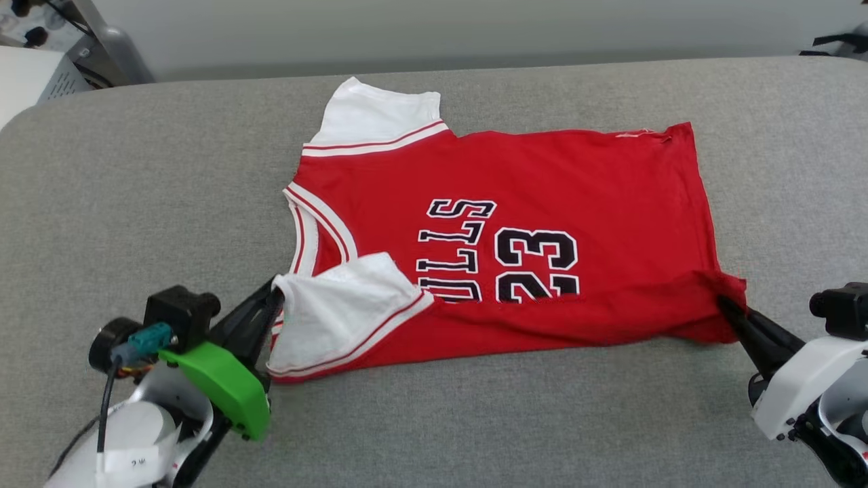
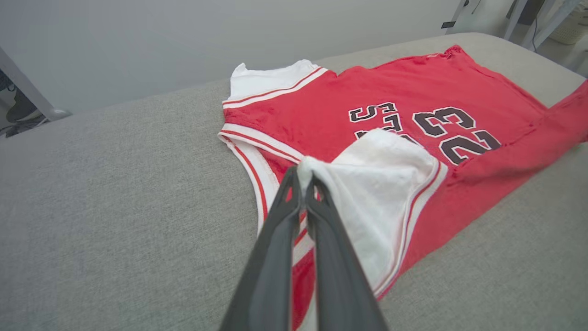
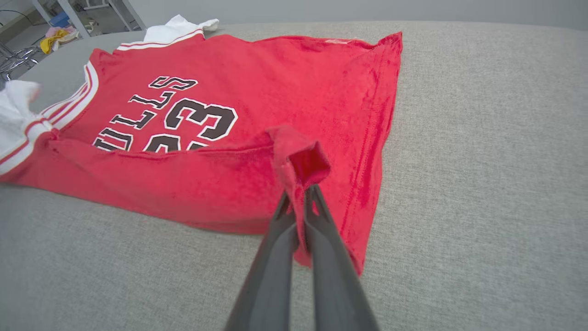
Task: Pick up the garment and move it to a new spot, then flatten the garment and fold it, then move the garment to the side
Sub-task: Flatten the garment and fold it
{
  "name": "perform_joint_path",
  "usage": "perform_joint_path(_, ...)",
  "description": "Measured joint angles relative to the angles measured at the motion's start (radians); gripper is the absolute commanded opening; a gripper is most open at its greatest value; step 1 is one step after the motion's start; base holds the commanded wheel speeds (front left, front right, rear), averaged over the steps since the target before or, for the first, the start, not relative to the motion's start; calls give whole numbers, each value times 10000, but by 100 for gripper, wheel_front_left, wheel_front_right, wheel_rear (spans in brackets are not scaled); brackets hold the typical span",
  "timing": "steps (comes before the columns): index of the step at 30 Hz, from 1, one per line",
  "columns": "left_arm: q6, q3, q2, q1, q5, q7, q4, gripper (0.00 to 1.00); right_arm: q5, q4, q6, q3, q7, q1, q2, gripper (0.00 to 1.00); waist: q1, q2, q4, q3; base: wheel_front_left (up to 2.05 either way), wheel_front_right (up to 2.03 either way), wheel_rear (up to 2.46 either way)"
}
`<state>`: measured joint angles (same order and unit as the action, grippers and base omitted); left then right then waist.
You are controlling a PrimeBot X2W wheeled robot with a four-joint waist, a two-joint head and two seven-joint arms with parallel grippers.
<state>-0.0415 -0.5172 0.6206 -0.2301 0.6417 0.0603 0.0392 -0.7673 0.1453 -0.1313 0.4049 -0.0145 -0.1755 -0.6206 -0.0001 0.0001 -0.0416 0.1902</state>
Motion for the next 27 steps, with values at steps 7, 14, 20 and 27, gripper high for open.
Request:
perform_joint_path(7,-556,-186,-73,-1904,-245,-173,1484,0,-111,462,0,15,0,-778,259,0,0,0,-263,696,0,0,0)
perform_joint_path(14,-815,-694,-251,-3224,-259,-67,3359,0,-184,1248,0,399,117,-1781,556,0,1,0,-528,1385,0,0,0)
perform_joint_path(20,-859,-1346,-523,-3881,-282,228,4920,0,-211,2077,0,955,144,-2319,706,0,1,0,-673,1846,0,0,0)
perform_joint_path(27,-857,-2454,-698,-4485,422,700,5900,0,-512,2504,-2,1407,326,-2615,686,0,1,0,-691,1928,0,0,0)
